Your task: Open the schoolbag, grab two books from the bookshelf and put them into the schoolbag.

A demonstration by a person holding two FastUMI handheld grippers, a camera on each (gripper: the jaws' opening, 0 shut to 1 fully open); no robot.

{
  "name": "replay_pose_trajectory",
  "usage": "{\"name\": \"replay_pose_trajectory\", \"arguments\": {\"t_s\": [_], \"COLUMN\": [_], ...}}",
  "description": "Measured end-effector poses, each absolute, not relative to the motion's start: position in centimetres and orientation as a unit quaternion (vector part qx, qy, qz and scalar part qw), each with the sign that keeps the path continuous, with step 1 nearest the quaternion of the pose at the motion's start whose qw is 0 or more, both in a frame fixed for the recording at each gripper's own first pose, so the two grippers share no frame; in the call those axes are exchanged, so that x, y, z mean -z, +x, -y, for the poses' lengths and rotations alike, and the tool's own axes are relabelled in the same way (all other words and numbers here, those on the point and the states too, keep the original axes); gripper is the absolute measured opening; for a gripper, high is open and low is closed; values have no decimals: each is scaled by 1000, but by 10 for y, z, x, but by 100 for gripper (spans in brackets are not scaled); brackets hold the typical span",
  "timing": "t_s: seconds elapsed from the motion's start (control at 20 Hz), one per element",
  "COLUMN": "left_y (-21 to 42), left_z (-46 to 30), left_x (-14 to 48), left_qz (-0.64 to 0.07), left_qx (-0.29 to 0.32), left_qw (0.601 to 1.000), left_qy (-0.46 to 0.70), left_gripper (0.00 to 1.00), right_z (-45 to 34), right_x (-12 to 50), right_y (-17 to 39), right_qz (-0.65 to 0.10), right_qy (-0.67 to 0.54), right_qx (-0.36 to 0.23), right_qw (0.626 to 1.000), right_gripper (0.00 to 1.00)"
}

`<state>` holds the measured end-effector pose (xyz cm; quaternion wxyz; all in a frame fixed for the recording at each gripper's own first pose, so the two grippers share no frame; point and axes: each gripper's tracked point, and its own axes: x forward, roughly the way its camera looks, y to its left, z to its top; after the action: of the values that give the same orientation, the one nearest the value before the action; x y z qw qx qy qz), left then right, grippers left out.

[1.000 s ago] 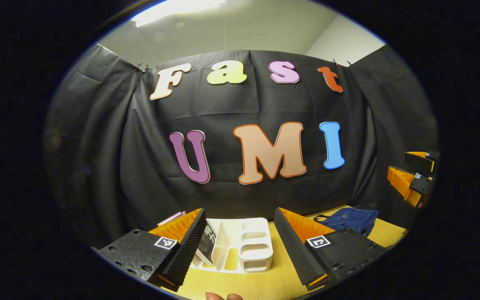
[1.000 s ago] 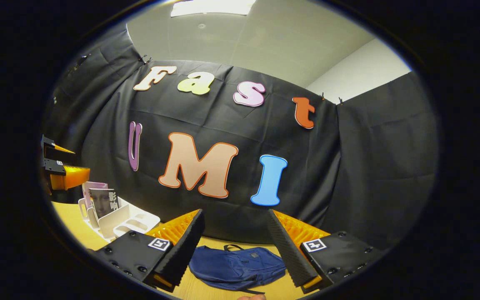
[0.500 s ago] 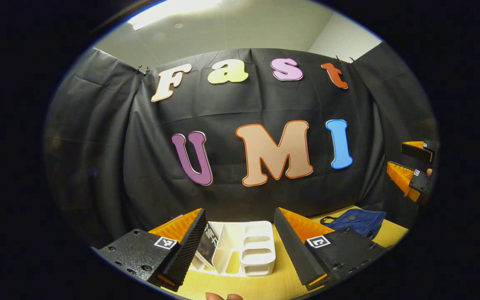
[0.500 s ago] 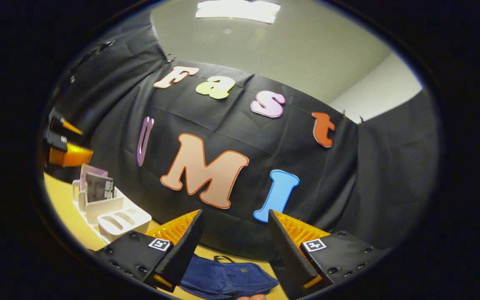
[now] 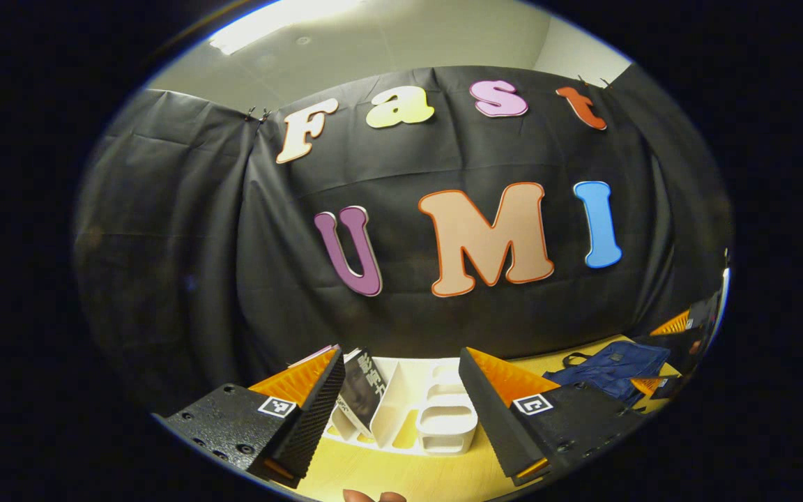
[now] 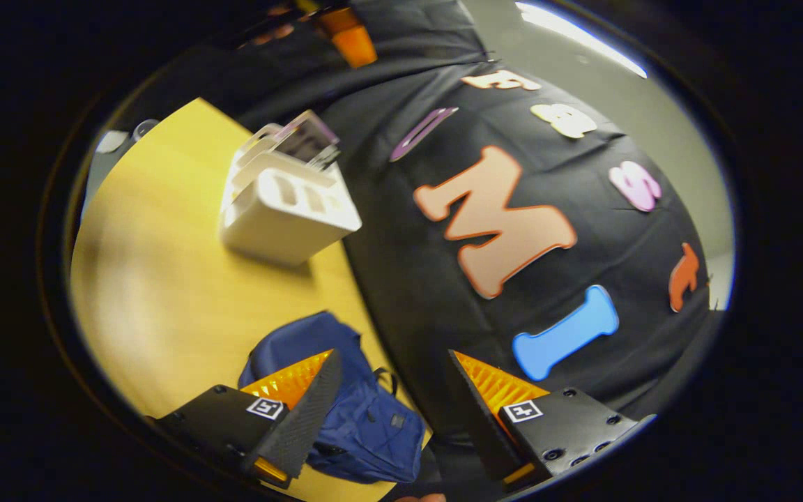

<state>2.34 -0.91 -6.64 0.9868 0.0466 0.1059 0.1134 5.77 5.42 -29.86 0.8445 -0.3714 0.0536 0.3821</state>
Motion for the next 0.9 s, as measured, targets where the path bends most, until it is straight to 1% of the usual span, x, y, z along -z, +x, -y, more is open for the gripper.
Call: {"name": "replay_pose_trajectory", "arguments": {"t_s": [0.05, 0.1, 0.2, 0.25, 0.3, 0.35, 0.4, 0.45, 0.5, 0.6, 0.65, 0.7, 0.75, 0.9], "left_y": [20, 20, 23, 26, 29, 32, 36, 39, 41, 42, 43, 44, 44, 47], "left_z": [3, -1, -13, -19, -28, -34, -40, -45, -48, -52, -55, -57, -58, -61], "left_x": [69, 72, 81, 84, 87, 86, 88, 89, 93, 99, 100, 102, 102, 102], "left_qz": [-110, -113, -124, -132, -134, -132, -132, -134, -136, -143, -145, -146, -147, -145], "left_qx": [-119, -123, -119, -117, -118, -118, -119, -121, -121, -121, -121, -121, -121, -123], "left_qw": [986, 985, 984, 984, 983, 983, 983, 983, 983, 982, 981, 981, 981, 981], "left_qy": [43, 40, 38, 40, 41, 40, 38, 35, 32, 32, 34, 34, 35, 38], "left_gripper": [99, 96, 96, 96, 96, 96, 96, 96, 96, 96, 100, 96, 96, 96], "right_z": [-58, -60, -67, -69, -72, -75, -77, -78, -80, -85, -86, -89, -90, -95], "right_x": [324, 345, 381, 395, 407, 415, 422, 429, 433, 444, 448, 450, 453, 464], "right_y": [54, 50, 48, 43, 38, 35, 30, 32, 33, 35, 37, 42, 48, 62], "right_qz": [-69, -80, -105, -116, -122, -127, -139, -144, -147, -155, -159, -159, -160, -177], "right_qy": [-386, -400, -428, -442, -453, -460, -465, -472, -481, -487, -490, -492, -494, -488], "right_qx": [-397, -410, -432, -441, -451, -457, -463, -463, -462, -462, -460, -455, -448, -430], "right_qw": [830, 816, 787, 772, 759, 750, 742, 736, 731, 725, 724, 725, 728, 738], "right_gripper": [97, 97, 97, 97, 100, 100, 97, 97, 89, 89, 89, 89, 89, 59]}}
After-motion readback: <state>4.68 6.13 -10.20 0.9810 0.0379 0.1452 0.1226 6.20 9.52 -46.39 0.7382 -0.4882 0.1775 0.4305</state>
